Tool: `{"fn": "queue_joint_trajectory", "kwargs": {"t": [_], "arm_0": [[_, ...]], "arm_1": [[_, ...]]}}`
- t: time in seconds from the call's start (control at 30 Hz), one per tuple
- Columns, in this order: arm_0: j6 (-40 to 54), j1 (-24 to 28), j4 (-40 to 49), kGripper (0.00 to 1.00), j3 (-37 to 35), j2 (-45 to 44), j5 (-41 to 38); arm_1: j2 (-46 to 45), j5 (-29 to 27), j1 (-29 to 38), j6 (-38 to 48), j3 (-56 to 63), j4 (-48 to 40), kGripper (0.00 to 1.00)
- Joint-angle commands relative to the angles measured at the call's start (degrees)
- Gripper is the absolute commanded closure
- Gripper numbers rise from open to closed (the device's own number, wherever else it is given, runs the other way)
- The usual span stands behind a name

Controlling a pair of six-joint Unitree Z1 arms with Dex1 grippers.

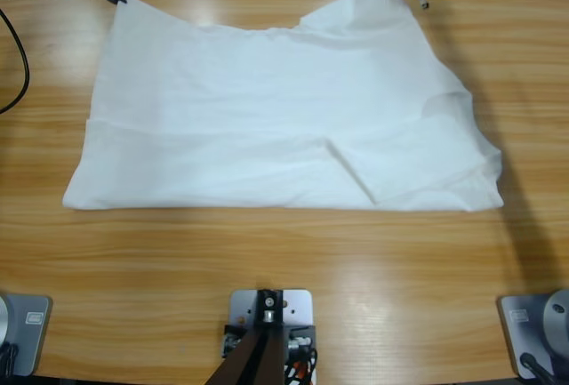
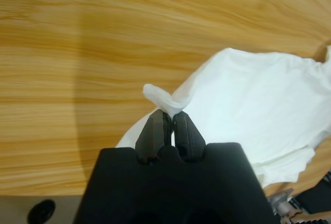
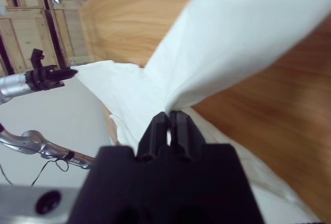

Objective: Fold clothes

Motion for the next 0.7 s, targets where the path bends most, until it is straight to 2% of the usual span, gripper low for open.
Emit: {"fn": "queue_joint_trajectory", "kwargs": {"t": [0.03, 0.3, 0.53, 0.7], "arm_0": [[0.4, -1.0, 8.8, 1.000, -6.0, -1.1, 0.4], [0.1, -0.5, 8.8, 1.000, -1.3, -1.9, 1.6], [0.0, 1.8, 8.8, 1.000, 5.6, -3.1, 3.4], [0.2, 3.2, 8.8, 1.000, 7.7, -3.9, 4.4]], "arm_1": [[-5.6, -0.2, 0.0, -2.4, -33.5, 8.3, 1.000], [-6.7, -0.4, 0.6, -6.3, -33.7, 19.9, 1.000], [-9.2, -0.5, 1.0, -6.7, -32.5, 20.8, 1.000], [-11.6, -0.9, 1.0, -6.9, -29.5, 20.8, 1.000]]}}
